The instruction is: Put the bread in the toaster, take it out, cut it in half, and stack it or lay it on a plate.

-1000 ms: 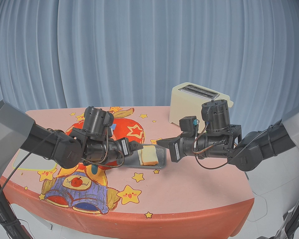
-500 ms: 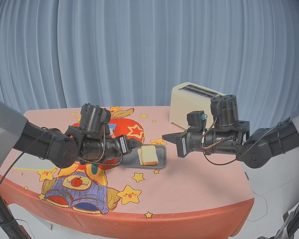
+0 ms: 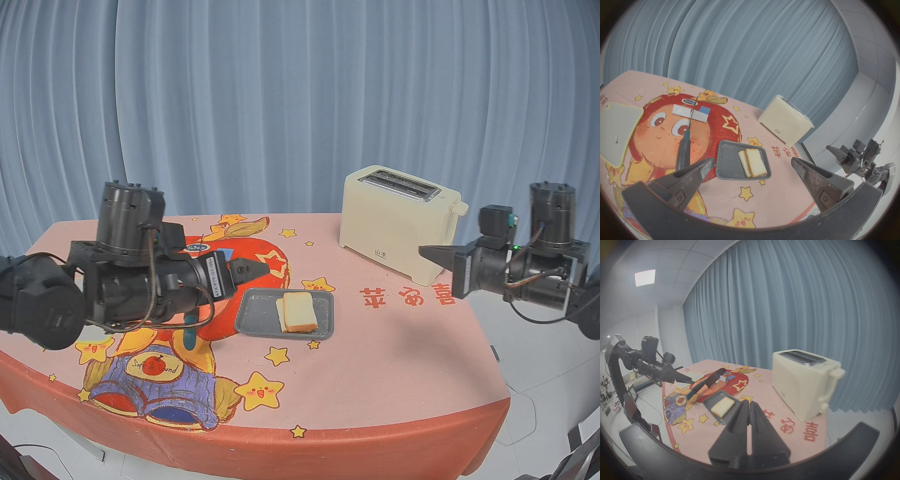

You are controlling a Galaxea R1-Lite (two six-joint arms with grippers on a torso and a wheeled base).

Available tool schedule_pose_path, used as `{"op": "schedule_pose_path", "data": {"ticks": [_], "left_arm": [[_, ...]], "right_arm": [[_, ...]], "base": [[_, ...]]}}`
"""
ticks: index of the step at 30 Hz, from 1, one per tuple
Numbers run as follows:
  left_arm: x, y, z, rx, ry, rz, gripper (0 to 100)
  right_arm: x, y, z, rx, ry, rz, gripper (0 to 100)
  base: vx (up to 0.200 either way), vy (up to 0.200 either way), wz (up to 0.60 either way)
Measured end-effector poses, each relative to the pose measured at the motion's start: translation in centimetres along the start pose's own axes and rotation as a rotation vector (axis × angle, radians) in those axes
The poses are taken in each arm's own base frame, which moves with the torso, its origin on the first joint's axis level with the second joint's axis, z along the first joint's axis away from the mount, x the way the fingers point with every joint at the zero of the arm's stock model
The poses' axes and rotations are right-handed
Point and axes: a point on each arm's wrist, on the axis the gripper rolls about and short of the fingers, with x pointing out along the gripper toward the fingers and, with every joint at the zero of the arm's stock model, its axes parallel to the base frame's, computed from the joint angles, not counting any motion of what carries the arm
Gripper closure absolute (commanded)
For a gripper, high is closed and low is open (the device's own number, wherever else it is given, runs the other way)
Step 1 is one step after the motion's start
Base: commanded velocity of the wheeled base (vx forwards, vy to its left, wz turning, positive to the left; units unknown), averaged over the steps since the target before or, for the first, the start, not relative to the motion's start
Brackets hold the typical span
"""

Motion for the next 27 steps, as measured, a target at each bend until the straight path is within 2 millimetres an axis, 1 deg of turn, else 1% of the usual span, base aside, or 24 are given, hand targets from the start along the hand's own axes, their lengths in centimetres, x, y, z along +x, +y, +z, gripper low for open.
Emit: {"op": "schedule_pose_path", "data": {"ticks": [6, 11, 17, 22, 23, 27], "left_arm": [[-4.8, -0.4, 0.0, 0.047, -0.076, -0.043, 0], [-8.2, -0.2, -0.5, 0.08, -0.148, -0.036, 0], [-11.3, 0.6, -1.8, 0.147, -0.217, 0.013, 0], [-14.0, 1.4, -3.2, 0.194, -0.277, 0.042, 0], [-14.7, 1.5, -3.5, 0.204, -0.296, 0.05, 0], [-16.8, 2.2, -4.6, 0.244, -0.364, 0.096, 0]], "right_arm": [[-5.3, -1.0, -1.0, 0.018, -0.039, -0.079, 100], [-9.7, -1.4, -2.0, 0.028, -0.093, -0.15, 100], [-14.1, -1.4, -3.8, 0.031, -0.161, -0.24, 100], [-17.6, -0.7, -5.1, 0.016, -0.244, -0.304, 100], [-18.2, -0.5, -5.4, 0.012, -0.26, -0.317, 0], [-20.2, 0.1, -6.9, 0.0, -0.304, -0.364, 0]], "base": [[0.0, 0.0, 0.0], [0.0, 0.0, 0.0], [0.0, 0.0, 0.0], [0.0, 0.0, 0.0], [0.0, 0.0, 0.0], [0.0, 0.0, 0.0]]}}
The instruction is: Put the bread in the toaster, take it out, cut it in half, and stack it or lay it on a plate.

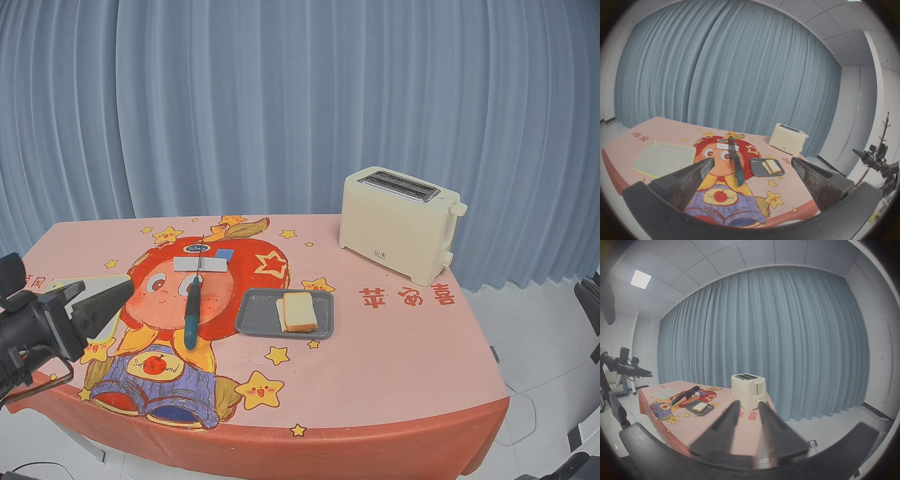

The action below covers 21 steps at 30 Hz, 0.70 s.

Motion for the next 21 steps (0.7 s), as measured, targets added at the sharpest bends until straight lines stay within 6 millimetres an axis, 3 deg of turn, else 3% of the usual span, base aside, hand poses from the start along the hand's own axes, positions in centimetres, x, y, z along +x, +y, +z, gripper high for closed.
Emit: {"op": "schedule_pose_path", "data": {"ticks": [12, 21], "left_arm": [[-5.6, 2.6, -2.6, 0.018, -0.151, 0.119, 0], [-9.4, 4.3, -6.9, 0.028, -0.262, 0.207, 0]], "right_arm": [[-4.6, 0.5, -2.1, 0.009, -0.091, -0.058, 0], [-7.5, 1.1, -4.7, 0.0, -0.114, -0.082, 0]], "base": [[0.0, 0.0, 0.0], [0.0, 0.0, 0.0]]}}
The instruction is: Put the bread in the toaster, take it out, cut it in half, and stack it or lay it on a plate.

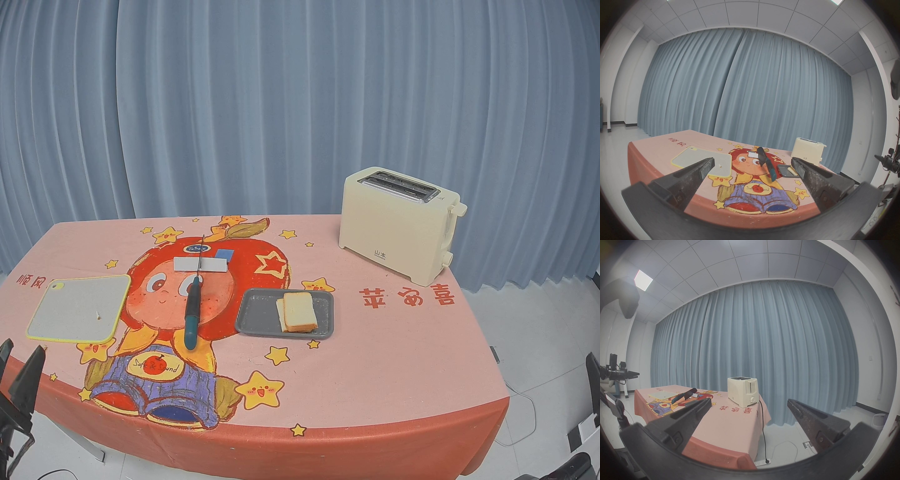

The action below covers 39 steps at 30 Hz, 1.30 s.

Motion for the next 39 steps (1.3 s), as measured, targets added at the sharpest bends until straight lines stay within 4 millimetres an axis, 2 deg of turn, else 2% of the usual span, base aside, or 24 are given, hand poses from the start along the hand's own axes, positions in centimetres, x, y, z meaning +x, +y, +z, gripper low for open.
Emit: {"op": "schedule_pose_path", "data": {"ticks": [7, 12, 15, 24, 30, 39], "left_arm": [[-2.3, 1.1, -4.1, 0.055, -0.034, 0.009, 0], [-2.9, 1.7, -6.9, 0.121, 0.025, 0.017, 0], [-3.1, 2.0, -8.0, 0.138, 0.095, 0.024, 0], [-3.3, 1.9, -8.4, 0.177, 0.095, -0.018, 0], [-3.4, 1.9, -8.6, 0.213, 0.117, -0.075, 0], [-3.6, 1.8, -8.6, 0.201, 0.087, 0.015, 0]], "right_arm": [[-2.0, 0.2, -2.2, -0.011, -0.021, -0.006, 0], [-2.5, 0.1, -4.9, -0.026, 0.015, -0.001, 0], [-2.7, 0.1, -5.6, -0.032, 0.021, -0.002, 0], [-2.9, -0.3, -6.6, -0.038, 0.053, -0.168, 0], [-3.0, -0.4, -6.7, -0.039, 0.056, -0.182, 0], [-3.0, -0.3, -6.7, -0.047, 0.057, -0.152, 0]], "base": [[0.0, 0.0, 0.0], [0.0, 0.0, 0.0], [0.0, 0.0, 0.0], [0.0, 0.0, 0.0], [0.0, 0.0, 0.0], [0.0, 0.0, 0.0]]}}
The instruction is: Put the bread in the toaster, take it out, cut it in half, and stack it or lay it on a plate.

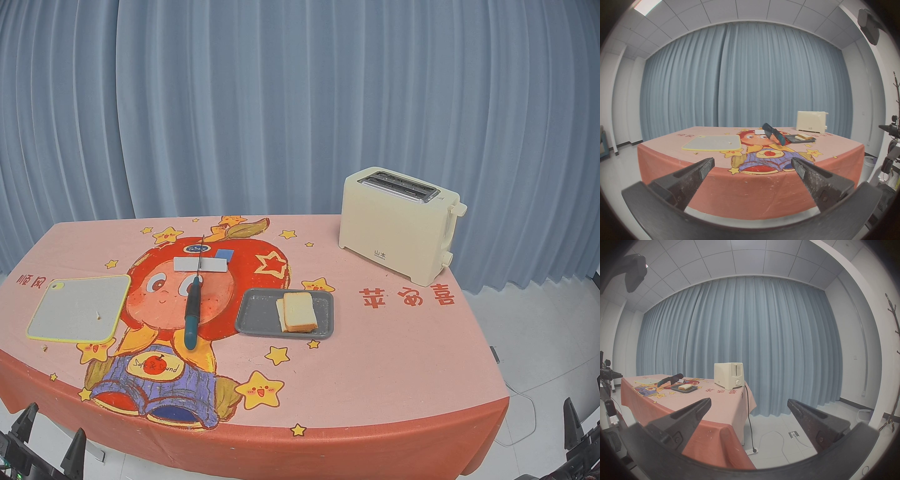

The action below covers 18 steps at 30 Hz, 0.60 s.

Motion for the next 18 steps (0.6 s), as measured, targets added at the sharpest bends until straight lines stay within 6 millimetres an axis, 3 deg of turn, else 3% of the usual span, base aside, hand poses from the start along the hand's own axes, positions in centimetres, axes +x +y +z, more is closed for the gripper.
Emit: {"op": "schedule_pose_path", "data": {"ticks": [18], "left_arm": [[-0.56, -0.11, -0.17, -0.004, -0.071, 0.054, 0]], "right_arm": [[0.0, -0.01, 0.02, 0.018, -0.002, -0.006, 0]], "base": [[0.0, 0.0, 0.0]]}}
